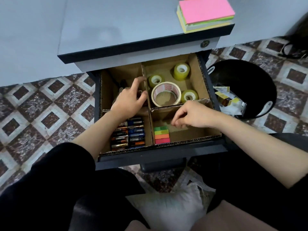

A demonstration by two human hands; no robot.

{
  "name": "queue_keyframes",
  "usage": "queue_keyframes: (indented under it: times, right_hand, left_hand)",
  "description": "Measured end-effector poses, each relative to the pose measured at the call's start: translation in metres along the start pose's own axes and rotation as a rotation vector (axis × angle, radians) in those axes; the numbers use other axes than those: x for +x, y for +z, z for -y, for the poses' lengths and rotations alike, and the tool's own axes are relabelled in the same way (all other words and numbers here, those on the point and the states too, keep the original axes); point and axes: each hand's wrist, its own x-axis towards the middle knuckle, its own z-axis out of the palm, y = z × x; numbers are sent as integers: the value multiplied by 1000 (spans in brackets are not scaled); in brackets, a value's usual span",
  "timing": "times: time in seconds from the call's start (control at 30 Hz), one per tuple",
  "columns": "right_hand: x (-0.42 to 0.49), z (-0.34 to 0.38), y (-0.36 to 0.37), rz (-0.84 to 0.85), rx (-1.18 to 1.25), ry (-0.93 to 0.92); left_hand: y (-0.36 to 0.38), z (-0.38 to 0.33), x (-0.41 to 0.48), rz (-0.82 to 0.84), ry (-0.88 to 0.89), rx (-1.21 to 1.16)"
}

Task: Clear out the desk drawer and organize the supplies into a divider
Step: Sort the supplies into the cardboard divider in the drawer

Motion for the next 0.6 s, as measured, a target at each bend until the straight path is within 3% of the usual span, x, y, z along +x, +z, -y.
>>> queue_keyframes:
  times: [0.17, 0.33, 0.6]
  right_hand:
    - [-16, 9, -16, -169, 38, -95]
    - [-33, 23, -54, -324, 52, -184]
    - [-48, 32, -127, -460, 176, -202]
  left_hand:
    - [-9, -7, -5, -31, -21, 87]
    - [-39, -35, 15, -147, 107, 79]
    - [-86, -96, 66, -225, 175, 30]
